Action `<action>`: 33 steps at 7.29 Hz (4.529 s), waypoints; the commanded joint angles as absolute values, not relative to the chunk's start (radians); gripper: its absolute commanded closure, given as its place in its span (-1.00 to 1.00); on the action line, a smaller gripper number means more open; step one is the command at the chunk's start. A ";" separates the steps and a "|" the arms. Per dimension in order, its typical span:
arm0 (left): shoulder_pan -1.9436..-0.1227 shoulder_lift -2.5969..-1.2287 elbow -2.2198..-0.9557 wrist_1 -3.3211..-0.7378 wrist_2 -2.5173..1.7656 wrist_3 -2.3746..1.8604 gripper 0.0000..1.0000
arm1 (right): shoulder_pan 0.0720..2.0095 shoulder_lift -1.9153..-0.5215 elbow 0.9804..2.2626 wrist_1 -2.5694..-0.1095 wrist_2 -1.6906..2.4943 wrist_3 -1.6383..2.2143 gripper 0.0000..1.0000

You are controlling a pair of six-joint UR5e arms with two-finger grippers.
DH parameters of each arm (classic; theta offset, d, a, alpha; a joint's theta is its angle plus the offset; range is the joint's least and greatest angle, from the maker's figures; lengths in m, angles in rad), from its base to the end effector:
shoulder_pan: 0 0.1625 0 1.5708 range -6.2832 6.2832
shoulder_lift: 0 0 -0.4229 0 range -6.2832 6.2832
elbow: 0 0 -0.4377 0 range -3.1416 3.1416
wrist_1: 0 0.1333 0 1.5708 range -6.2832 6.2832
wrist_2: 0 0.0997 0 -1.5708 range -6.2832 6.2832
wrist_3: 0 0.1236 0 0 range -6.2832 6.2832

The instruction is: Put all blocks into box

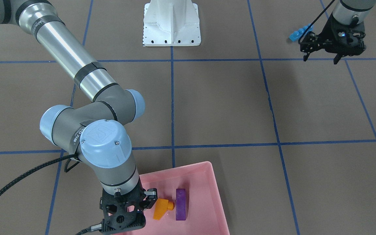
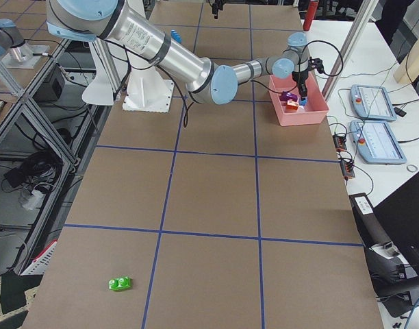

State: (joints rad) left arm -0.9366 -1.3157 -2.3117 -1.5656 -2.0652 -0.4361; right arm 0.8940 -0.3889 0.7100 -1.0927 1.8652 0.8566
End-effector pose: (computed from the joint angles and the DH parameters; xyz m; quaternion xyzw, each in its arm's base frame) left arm 0.1882 -0.3818 0.4177 0.0773 0.3221 0.1511 0.9314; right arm -0.5259 -0.8102 0.1957 0.1834 -0.3643 0.0250 0.9127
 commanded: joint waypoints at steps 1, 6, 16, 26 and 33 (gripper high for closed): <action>-0.908 -1.021 -2.313 -1.892 -2.080 -0.439 -1.00 | 0.910 -0.390 0.727 -1.097 1.887 0.861 -0.99; -0.376 -0.919 -2.278 -2.109 -1.846 -0.823 -1.00 | 0.959 -0.705 1.368 -1.628 2.055 0.795 -1.00; 0.115 -0.830 -2.142 -2.372 -1.595 -1.149 -1.00 | 1.026 -1.248 1.967 -2.066 2.043 0.355 -1.00; 0.218 -0.825 -2.091 -2.542 -1.519 -1.314 1.00 | 1.130 -1.319 1.967 -2.069 2.045 0.155 -1.00; -0.257 -0.909 -2.301 -2.531 -1.951 -1.292 1.00 | 1.339 -1.636 1.959 -1.902 2.059 -0.203 -1.00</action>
